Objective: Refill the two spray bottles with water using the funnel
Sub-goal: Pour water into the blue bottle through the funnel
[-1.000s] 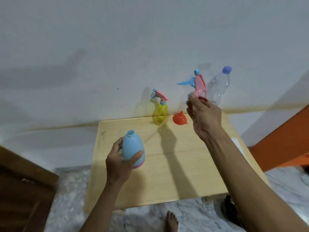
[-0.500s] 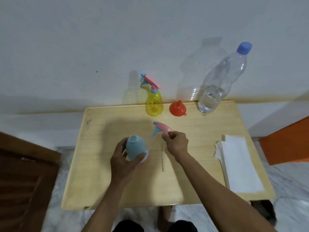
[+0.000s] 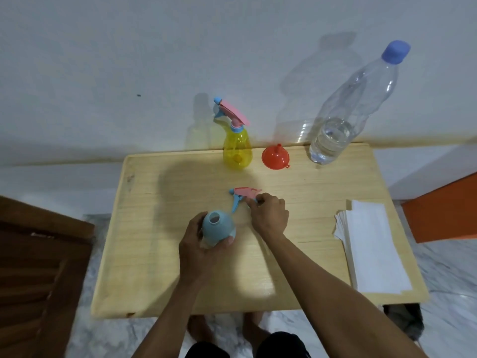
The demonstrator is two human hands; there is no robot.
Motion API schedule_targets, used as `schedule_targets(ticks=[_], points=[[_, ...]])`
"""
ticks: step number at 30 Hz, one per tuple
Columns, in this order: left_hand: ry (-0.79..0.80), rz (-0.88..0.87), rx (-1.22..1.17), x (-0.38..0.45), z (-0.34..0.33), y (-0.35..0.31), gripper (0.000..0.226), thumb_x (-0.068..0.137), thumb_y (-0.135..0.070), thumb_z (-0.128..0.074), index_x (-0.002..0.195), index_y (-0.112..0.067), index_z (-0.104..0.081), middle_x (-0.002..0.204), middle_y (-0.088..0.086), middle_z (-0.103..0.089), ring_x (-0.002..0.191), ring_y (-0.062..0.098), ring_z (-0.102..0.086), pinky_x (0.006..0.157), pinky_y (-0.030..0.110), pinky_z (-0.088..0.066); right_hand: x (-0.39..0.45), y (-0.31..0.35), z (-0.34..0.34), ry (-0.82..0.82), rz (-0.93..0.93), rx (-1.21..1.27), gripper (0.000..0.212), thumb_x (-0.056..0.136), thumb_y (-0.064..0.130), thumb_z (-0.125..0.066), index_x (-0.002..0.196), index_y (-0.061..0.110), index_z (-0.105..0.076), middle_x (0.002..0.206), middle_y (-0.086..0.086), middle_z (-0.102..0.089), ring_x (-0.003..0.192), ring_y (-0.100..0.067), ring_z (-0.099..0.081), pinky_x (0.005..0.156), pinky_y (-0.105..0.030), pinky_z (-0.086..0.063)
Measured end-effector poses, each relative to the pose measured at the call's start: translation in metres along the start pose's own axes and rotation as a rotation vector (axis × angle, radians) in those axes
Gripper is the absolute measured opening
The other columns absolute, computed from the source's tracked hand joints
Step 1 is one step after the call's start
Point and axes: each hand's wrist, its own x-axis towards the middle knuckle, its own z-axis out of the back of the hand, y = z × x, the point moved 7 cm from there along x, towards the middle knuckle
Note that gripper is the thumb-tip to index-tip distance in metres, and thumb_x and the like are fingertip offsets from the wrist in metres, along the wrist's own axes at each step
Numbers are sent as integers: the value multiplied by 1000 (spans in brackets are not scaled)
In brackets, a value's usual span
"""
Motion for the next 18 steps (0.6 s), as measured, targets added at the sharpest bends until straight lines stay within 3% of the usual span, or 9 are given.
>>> schedule_targets(ticks=[5,10,18], points=[[-11,54,-25,1,-3,5,75,55,-45,-88,122,-32,-56,121,-15,-64,114,11,-61,90,36,-57,-3,-4,-3,1,-31,-31,34,98,49,-56,112,22,-71,107,-6,-69,116,-27,-50,86,-38,-35],[-11,45,-5,3,-2,10,76,58,-27,-95,123,-27,-56,122,-13,-64,115,10,-60,92,39,-57,-1,-6,-5,2,-32,-37,38,98,51,-54,111,20,-71,105,-8,-70,116,-29,-49,88,-39,-37],[-9,-26,6,8,-3,7,73,58,-24,-96,121,-19,-58,119,-9,-64,111,9,-61,89,42,-57,20,5,25,-99,7,103,48,91,54,-63,121,17,-62,117,-4,-67,117,-28,-51,94,-44,-43]])
